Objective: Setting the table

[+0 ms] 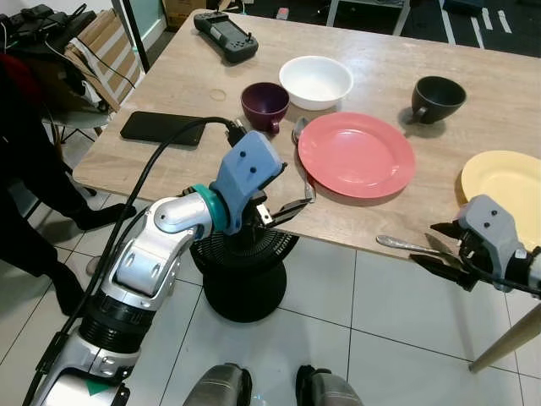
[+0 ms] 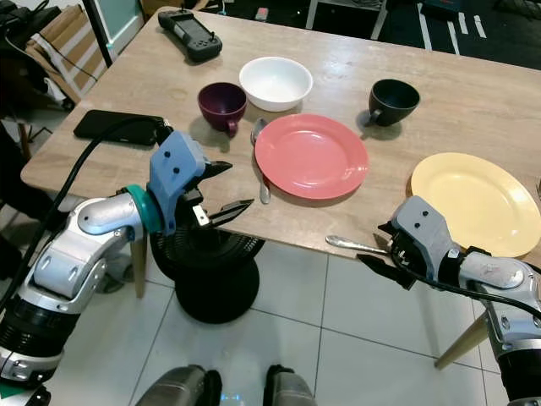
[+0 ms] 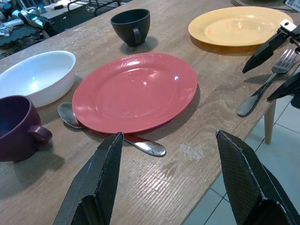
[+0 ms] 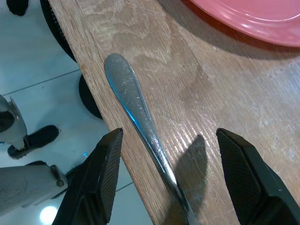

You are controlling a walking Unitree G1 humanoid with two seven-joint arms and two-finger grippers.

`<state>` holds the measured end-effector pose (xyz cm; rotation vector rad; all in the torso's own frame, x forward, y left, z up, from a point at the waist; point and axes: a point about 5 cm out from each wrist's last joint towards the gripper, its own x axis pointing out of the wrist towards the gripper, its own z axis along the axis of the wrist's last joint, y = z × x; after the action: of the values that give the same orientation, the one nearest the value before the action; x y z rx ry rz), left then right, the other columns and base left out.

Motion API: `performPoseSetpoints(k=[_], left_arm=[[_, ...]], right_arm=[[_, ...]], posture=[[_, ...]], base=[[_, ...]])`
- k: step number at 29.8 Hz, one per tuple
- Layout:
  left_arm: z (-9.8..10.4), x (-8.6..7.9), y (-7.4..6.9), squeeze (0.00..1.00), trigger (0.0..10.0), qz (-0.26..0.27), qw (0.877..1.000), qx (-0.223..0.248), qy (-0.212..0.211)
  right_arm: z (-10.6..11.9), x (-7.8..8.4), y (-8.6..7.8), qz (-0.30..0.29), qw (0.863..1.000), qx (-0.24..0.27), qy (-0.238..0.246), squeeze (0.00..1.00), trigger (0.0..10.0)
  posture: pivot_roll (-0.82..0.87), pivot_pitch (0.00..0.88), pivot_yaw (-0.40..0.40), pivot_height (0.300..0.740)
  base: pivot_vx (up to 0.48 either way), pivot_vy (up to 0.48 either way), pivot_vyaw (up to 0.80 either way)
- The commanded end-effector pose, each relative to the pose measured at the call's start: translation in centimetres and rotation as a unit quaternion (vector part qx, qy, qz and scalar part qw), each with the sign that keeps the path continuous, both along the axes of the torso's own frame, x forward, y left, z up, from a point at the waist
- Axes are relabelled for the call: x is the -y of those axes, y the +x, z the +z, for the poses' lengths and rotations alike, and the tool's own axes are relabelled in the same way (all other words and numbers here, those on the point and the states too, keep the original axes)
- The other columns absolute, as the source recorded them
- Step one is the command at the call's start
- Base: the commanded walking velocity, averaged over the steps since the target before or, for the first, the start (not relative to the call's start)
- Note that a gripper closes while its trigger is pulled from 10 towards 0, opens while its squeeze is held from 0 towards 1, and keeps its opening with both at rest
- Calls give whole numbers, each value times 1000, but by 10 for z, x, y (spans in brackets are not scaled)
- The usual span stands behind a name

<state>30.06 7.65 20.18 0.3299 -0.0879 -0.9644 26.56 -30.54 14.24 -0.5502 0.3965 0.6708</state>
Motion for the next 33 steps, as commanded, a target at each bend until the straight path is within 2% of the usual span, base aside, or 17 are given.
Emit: performPoseSetpoints(k=[1,3,4,6,7,8,10,11,15,16,18,20,22,26,27,32,33], left_arm=[[-3,0,-3,0,10000,-4,1000,-7,5],[-3,0,-3,0,10000,-4,1000,-8,5],[-3,1,-3,0,10000,-4,1000,-8,4],[-3,1,-3,0,10000,-4,1000,-8,4],[-3,1,-3,0,10000,-4,1000,-9,3],[-3,1,-3,0,10000,-4,1000,-9,3],[-2,2,-3,0,10000,-5,1000,-11,2],[-2,2,-3,0,10000,-6,1000,-12,1],[-2,2,-4,0,10000,-6,1000,-13,1],[-2,2,-4,0,10000,-6,1000,-13,1],[-2,2,-4,0,10000,-6,1000,-13,1],[-2,3,-4,0,10000,-7,1000,-13,0],[-2,4,-4,0,10000,-7,1000,-13,-2],[-2,4,-4,0,10000,-7,1000,-13,-3],[-2,4,-4,0,10000,-7,1000,-14,-4],[-1,5,-4,0,10000,-6,1000,-14,-5],[-1,5,-4,0,10000,-4,1000,-13,-6]], right_arm=[[-14,6,-7,-1,999,-41,-23,0,10000],[-16,8,-7,-1,999,-44,-29,0,10000],[-17,10,-8,-2,998,-49,-35,0,6706],[-17,10,-8,-2,998,-49,-35,0,6706],[-18,14,-9,-7,997,-57,-42,0,4392],[-18,14,-9,-7,997,-57,-42,0,4392],[-24,23,-13,-24,994,-90,-53,0,3059],[-28,28,-16,-34,992,-111,-52,0,3020],[-30,30,-18,-40,990,-125,-51,0,3020],[-32,33,-20,-41,989,-138,-45,0,2314],[-32,33,-20,-41,989,-138,-45,0,2314],[-35,35,-24,-33,985,-162,-41,0,1255],[-38,36,-27,-23,982,-179,-45,0,1137],[-40,34,-29,-14,981,-189,-46,0,863],[-41,33,-30,-8,980,-194,-45,0,78],[-41,30,-29,-3,980,-195,-38,0,0],[-34,21,-22,0,986,-167,4,0,0]], posture=[[87,75,77,740],[87,75,77,740],[86,76,77,740],[86,76,77,740],[83,77,77,740],[83,77,77,740],[81,80,77,740],[80,81,77,740],[80,81,77,740],[77,82,77,740],[77,82,77,740],[76,81,75,740],[74,81,75,740],[74,82,73,740],[73,82,72,740],[73,83,70,740],[75,82,68,740]], base=[[0,0,0],[0,0,0],[0,0,0],[0,0,0],[0,0,0],[0,0,0],[0,0,0],[0,0,0],[0,0,0],[0,0,0],[0,0,0],[0,0,0],[0,0,0],[0,0,0],[0,0,0],[0,0,0],[0,0,0]])
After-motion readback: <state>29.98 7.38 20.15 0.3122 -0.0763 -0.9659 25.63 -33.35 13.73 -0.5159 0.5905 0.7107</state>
